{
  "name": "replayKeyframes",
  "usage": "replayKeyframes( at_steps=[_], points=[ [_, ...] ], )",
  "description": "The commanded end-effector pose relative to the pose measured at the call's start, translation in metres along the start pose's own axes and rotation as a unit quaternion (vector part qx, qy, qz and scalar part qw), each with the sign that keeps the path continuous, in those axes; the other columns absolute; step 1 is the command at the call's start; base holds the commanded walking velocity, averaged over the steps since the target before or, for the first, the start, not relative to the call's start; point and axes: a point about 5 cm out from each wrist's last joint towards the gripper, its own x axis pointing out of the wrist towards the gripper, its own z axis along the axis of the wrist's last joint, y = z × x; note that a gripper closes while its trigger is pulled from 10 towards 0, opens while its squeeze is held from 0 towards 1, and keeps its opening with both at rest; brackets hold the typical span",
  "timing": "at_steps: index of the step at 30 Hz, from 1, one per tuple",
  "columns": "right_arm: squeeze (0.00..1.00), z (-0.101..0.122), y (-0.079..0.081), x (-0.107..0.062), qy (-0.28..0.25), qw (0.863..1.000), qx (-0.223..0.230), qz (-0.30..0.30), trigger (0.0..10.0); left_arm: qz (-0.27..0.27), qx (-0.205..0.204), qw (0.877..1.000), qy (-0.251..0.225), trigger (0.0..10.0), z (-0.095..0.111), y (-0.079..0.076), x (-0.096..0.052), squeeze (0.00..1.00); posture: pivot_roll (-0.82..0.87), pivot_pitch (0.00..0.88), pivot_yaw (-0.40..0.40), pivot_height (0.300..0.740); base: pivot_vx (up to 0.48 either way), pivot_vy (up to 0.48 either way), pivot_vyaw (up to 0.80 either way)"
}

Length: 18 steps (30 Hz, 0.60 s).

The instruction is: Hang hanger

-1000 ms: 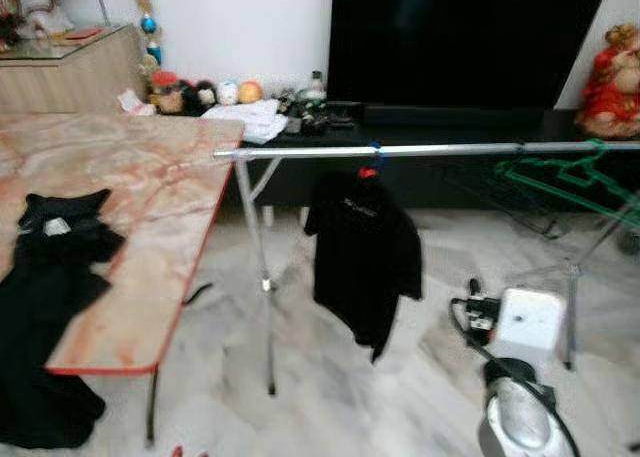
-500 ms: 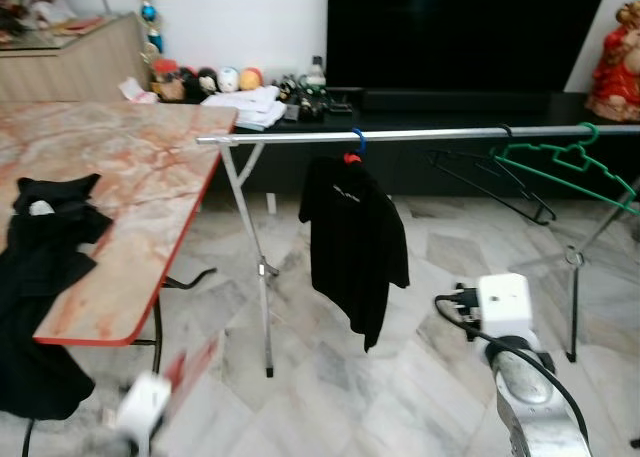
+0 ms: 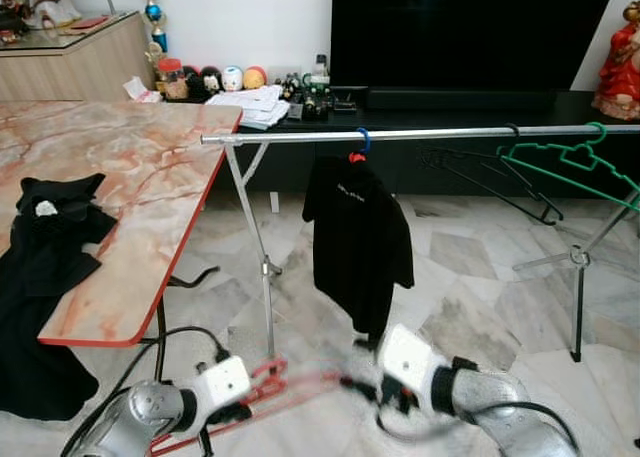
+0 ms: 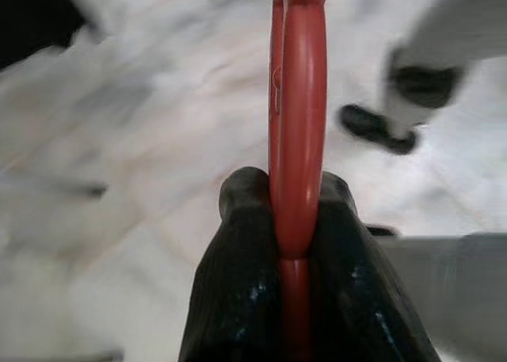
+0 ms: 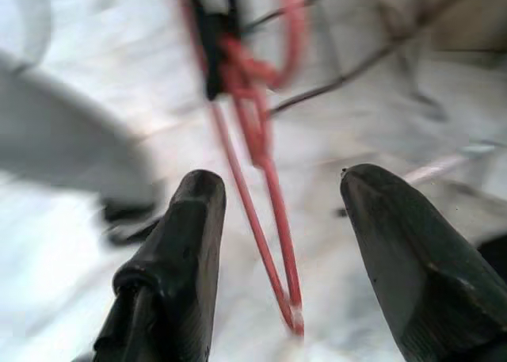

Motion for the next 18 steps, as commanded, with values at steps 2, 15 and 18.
replayKeyframes(
  at_steps=[2, 15, 18],
  points=[
    [0.03, 0.003, 0.006, 0.002, -0.008, 0.998, -0.006, 0.066, 10.0, -0.039, 0.038, 0.998, -0.015, 10.0, 0.023, 0.0, 0.006, 0.0, 0.03, 0.0, 0.005, 0.74, 0.0, 0.0, 0.0],
    [0.0, -0.004, 0.0, -0.004, -0.001, 0.994, -0.033, 0.106, 10.0, -0.103, 0.074, 0.991, -0.036, 10.0, 0.063, -0.013, 0.007, 0.0, 0.04, 0.0, 0.001, 0.74, 0.0, 0.0, 0.0],
    [0.0, -0.006, -0.005, 0.001, 0.008, 0.995, -0.043, 0.09, 10.0, -0.105, 0.085, 0.99, -0.044, 10.0, 0.073, -0.012, 0.005, 0.0, 0.04, 0.0, 0.001, 0.74, 0.0, 0.0, 0.0]
  ],
)
